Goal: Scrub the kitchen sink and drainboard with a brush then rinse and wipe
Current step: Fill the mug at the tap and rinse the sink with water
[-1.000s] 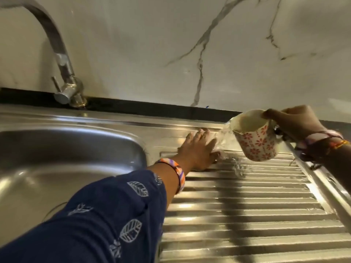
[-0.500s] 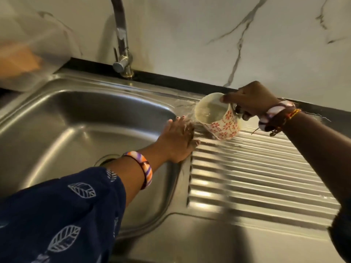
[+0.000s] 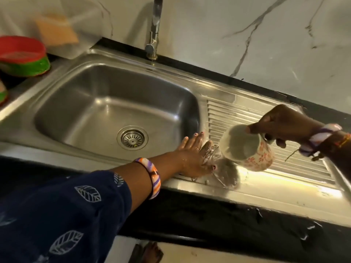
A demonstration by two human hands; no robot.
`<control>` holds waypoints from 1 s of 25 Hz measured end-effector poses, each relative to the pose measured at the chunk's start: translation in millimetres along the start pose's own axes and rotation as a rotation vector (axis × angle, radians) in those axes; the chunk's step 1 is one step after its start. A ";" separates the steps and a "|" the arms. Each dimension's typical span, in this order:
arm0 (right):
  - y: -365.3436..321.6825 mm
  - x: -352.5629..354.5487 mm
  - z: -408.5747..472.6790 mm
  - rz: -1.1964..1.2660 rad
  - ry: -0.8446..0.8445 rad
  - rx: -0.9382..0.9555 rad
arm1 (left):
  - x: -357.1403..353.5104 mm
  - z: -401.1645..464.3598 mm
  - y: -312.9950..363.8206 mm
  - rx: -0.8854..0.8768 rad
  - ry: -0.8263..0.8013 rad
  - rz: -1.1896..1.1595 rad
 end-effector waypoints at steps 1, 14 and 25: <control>-3.3 -7.4 -11.4 -0.013 -0.006 0.000 | -3.6 -9.9 -0.3 0.001 -0.031 -0.017; -181.7 -124.7 -42.6 -0.083 -0.160 0.354 | -3.0 -144.9 -93.6 0.436 -0.055 -0.134; -241.1 -164.0 -47.7 0.318 -0.279 0.346 | -21.6 -243.3 -208.2 0.893 -0.053 -0.031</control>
Point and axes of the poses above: each hand's wrist, its own z-axis towards the middle knuckle, its own x-axis out of the back of the hand, y = z × x, the point moved 5 cm from there along z, towards the middle knuckle, and after that the axes turned 15 degrees about z, right-handed, at the moved point
